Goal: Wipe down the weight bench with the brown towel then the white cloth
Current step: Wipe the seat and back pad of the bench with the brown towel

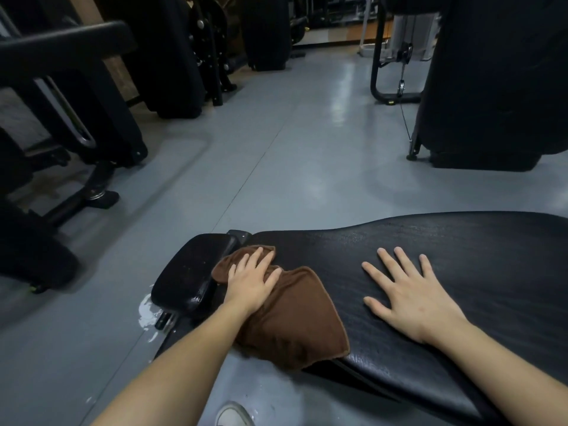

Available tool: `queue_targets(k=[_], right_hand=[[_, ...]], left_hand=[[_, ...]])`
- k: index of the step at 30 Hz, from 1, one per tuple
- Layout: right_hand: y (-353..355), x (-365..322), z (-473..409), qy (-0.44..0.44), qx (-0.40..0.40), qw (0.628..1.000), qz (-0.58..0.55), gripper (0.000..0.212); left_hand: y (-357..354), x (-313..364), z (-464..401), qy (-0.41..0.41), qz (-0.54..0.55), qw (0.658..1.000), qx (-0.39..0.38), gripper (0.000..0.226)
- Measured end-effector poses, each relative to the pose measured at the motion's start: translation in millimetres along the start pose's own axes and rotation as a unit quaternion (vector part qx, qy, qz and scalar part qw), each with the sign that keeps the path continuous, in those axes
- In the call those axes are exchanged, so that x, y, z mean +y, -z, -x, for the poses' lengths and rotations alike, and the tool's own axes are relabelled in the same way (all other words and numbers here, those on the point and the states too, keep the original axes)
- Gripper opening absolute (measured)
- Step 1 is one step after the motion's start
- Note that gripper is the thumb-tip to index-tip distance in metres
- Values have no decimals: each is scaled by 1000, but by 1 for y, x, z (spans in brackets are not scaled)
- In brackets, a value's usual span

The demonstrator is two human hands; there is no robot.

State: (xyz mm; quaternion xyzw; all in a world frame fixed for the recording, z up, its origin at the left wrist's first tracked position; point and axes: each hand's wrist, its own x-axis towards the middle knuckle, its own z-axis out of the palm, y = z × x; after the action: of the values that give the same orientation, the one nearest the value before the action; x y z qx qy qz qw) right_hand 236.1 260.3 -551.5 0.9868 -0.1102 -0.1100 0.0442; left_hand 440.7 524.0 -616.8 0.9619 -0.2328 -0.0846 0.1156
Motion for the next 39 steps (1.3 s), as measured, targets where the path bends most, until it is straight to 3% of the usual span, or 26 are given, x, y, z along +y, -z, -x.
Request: queue_targets(k=[8,20,27,39], right_hand=[[4,-2,2,-6,-10,1000,-2,100],[-1,1,-1,-4,9,1000,16,87],[-17,5,-6,-10,31,999,23,76],[-4,0,-2,-1,11,1000,3,87]], left_hand=[[-7,-11,60,41,29,999,14,56],[11,-30,-22,36,12,998,-59,63],[15,-20,-72,11,-10,999,-48,64],[6,-14,-30,13,-21,999,-40,59]])
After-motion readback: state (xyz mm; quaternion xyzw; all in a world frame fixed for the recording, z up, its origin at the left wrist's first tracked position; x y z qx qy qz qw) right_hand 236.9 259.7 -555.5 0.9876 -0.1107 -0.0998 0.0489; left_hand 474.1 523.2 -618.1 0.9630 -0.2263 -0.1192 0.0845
